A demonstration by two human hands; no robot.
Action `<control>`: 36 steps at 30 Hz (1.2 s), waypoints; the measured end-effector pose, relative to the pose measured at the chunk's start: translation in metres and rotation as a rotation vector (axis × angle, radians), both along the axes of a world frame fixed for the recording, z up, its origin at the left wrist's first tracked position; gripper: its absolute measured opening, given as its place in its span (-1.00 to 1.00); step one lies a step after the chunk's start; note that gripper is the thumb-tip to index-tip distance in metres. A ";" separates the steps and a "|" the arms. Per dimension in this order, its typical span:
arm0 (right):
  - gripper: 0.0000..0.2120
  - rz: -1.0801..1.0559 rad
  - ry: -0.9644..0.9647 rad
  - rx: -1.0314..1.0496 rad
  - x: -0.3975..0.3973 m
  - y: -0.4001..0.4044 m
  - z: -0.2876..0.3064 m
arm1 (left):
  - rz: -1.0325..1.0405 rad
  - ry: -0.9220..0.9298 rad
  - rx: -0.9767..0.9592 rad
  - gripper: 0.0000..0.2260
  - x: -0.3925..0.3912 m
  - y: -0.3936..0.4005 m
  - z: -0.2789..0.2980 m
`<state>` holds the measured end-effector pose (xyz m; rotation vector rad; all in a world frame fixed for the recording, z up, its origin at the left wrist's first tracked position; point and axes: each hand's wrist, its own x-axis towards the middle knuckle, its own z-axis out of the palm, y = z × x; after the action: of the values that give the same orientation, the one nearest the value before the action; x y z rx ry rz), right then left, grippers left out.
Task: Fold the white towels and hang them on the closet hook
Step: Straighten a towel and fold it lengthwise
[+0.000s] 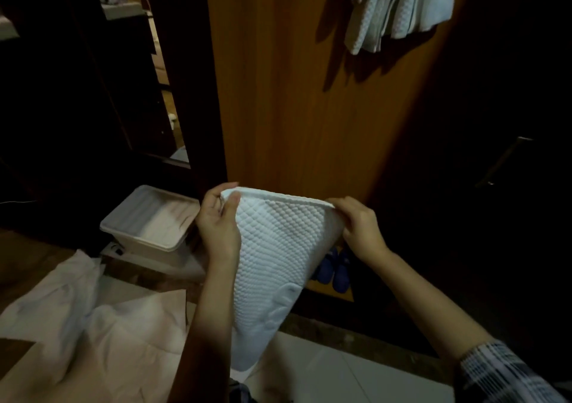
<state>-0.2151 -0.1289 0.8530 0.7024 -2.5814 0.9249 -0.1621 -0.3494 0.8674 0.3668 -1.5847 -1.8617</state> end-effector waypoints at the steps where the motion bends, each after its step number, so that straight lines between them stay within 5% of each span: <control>1: -0.66 -0.004 0.005 0.000 -0.002 0.001 0.002 | 0.005 0.002 -0.023 -0.89 0.000 0.000 -0.001; 12: -0.62 0.202 0.034 -0.186 0.000 -0.005 0.056 | 0.170 -0.143 -0.083 -0.87 -0.002 -0.010 -0.044; 17: -0.50 0.305 0.015 0.250 0.020 -0.011 0.084 | 0.232 -0.186 -0.011 -0.87 -0.004 -0.002 -0.051; 21: -0.59 0.239 0.018 0.632 0.021 -0.017 0.100 | 0.230 -0.182 0.014 -0.86 -0.006 0.002 -0.050; 28: -0.64 -0.147 -0.036 0.420 0.008 -0.007 0.090 | 0.039 -0.123 0.076 -0.85 -0.008 -0.004 -0.035; 36: -0.66 -0.218 -0.343 0.323 0.002 -0.014 0.077 | -0.029 -0.088 0.099 -0.79 -0.010 -0.003 -0.023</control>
<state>-0.2132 -0.1430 0.9301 0.3461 -3.0781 0.6086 -0.1718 -0.3522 0.8446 0.4781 -1.5672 -1.9751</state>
